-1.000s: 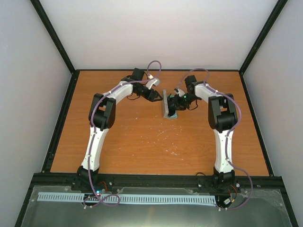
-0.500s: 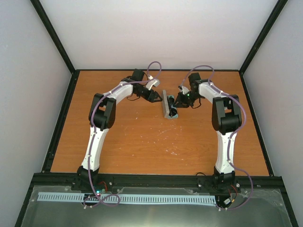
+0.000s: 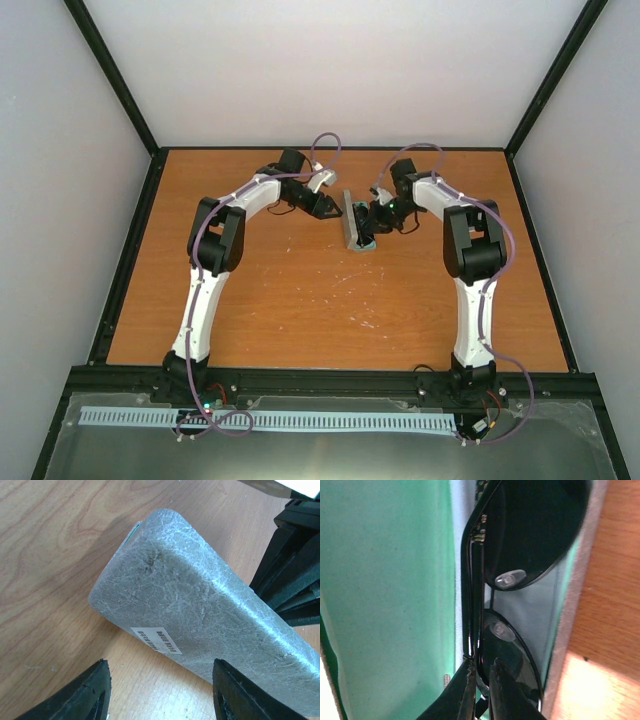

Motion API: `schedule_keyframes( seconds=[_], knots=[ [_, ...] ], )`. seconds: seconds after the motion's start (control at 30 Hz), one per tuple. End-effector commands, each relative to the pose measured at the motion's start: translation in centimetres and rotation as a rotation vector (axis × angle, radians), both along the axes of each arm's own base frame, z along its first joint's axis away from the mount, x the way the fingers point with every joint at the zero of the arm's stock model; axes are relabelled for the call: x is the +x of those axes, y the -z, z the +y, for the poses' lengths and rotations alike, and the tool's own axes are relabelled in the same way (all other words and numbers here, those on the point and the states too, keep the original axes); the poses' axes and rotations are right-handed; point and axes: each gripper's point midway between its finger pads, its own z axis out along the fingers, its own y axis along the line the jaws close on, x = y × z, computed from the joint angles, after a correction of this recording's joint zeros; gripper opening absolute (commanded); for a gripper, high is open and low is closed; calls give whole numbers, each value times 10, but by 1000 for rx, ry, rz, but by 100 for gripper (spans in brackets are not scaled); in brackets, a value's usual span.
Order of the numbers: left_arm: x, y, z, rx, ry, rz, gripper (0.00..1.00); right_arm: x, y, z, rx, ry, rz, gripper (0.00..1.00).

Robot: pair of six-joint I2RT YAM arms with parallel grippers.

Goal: Organize the sunglasses
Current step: Adjust the sunglasses in the sunglasses case.

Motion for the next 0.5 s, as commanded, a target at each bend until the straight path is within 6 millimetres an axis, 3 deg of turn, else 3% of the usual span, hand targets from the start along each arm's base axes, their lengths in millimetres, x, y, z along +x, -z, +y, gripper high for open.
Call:
schedule_keyframes(
  seconds=[0.0,0.27,0.47],
  knots=[
    [-2,-20,-7,-29,19,-36,56,-12,17,13,-3,-33,38,10],
    [-4,-19,-6,-30,20,-35,57,-18,28,16,9,-27,67,9],
    [-4,-21,-6,-31,20,-42,56,-6,-5,14,15,-1,-9,17]
  ],
)
